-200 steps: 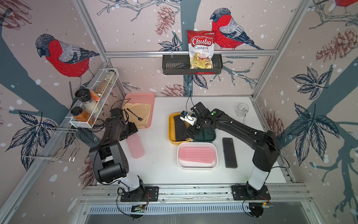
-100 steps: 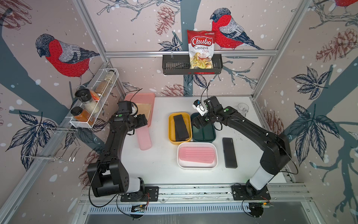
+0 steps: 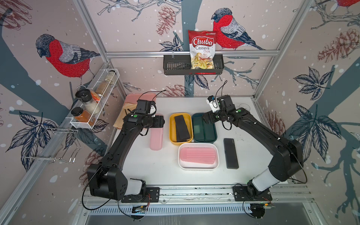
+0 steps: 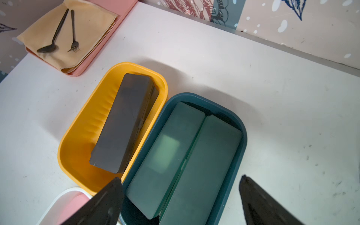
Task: Place the pencil cases by color into the storage box
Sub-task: Place the pencil case at the storage box.
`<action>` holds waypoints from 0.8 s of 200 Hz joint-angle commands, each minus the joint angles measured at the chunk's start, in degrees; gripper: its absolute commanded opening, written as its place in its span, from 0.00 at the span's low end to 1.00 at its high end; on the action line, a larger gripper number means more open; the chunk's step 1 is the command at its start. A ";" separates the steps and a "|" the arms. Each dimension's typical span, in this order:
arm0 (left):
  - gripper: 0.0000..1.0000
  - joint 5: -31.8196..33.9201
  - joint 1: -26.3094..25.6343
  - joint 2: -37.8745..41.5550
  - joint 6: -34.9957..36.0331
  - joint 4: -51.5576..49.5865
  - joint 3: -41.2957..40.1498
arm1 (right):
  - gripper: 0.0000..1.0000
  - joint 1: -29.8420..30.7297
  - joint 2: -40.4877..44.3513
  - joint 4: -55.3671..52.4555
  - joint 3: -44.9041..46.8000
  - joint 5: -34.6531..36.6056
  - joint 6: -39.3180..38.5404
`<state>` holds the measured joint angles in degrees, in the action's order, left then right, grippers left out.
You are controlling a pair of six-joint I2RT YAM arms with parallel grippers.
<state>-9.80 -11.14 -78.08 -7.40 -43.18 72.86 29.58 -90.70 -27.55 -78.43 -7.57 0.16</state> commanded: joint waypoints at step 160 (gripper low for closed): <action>0.73 1.96 -35.17 -12.32 11.51 -6.96 15.13 | 0.96 -9.80 7.52 4.08 7.16 11.80 8.96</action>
<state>-8.56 -43.31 -88.18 1.48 -47.35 86.30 20.21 -84.51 -25.32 -72.44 1.43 7.60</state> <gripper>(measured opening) 0.779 0.964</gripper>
